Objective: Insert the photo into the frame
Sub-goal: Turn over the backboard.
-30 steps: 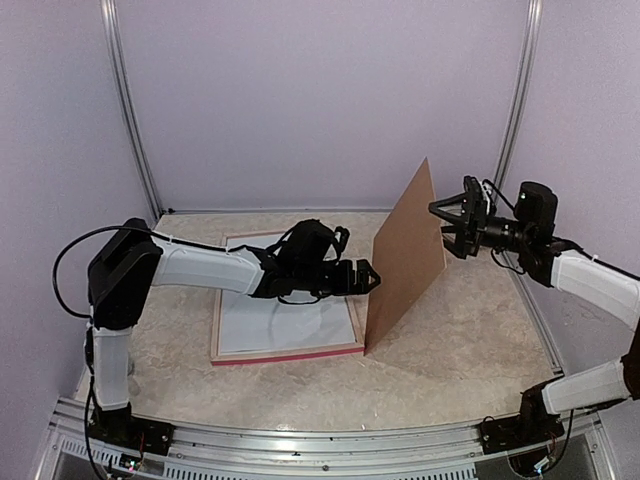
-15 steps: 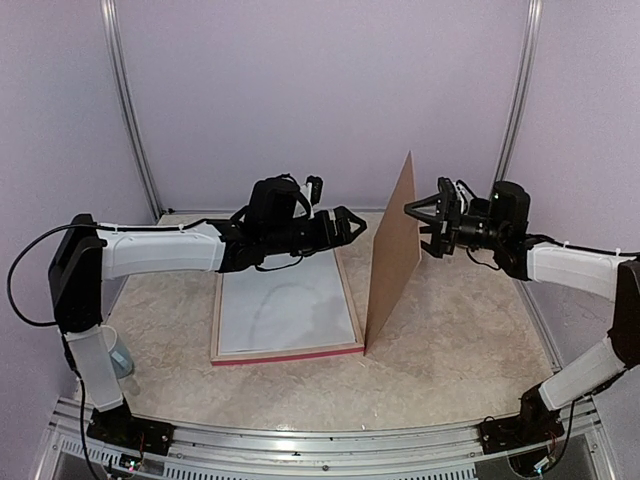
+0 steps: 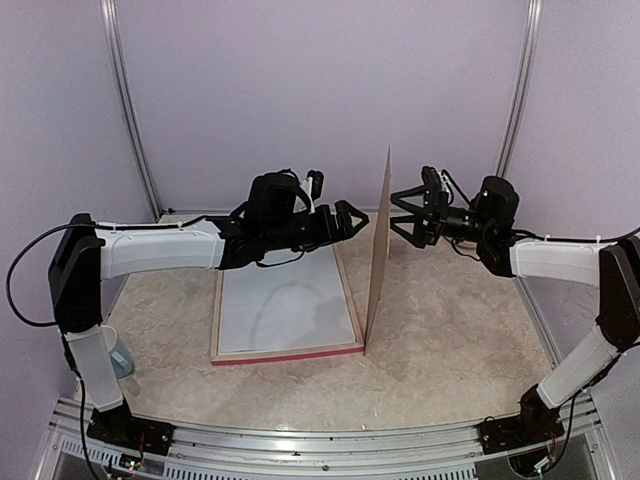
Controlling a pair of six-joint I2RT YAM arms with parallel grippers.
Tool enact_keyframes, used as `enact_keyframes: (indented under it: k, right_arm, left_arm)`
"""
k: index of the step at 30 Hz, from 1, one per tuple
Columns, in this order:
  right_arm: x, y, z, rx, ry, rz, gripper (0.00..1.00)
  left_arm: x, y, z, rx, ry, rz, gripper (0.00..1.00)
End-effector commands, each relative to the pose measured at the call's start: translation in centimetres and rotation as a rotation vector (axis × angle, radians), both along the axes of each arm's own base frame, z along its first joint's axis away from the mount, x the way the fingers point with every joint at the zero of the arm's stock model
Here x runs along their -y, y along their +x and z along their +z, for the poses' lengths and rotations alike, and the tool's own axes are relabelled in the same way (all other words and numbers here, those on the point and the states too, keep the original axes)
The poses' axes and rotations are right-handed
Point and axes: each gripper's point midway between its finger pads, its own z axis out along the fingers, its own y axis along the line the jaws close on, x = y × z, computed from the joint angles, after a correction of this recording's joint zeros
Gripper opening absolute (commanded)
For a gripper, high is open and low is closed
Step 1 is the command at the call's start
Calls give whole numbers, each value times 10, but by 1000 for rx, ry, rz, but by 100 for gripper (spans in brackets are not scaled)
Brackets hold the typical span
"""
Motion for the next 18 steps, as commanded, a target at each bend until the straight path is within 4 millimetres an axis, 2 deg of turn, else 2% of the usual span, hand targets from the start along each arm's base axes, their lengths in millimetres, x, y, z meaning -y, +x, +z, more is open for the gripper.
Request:
enact_keyframes:
  k: [1,5,7,9,14,18]
  right_arm:
    - [-8,-2,11,53,33,38,99]
    - [-9,2,-2,43,17,29,99]
    - [-9,6,-15,21,7,22,99]
    - [-10,6,-23,6,23,25,99]
    - [-11,4,-26,2,80,48,99]
    - [-15,7,-28,7,66,53,99]
  left_arm:
    - [-1,2,60,81,-122,-27,99]
    - [2,4,82,98,-201,-69,99]
    - [4,5,90,94,-241,-96,99]
    - [7,6,92,92,-258,-112,99]
    - [11,8,102,106,-273,-124,99]
    - [19,12,100,91,-249,-136,99]
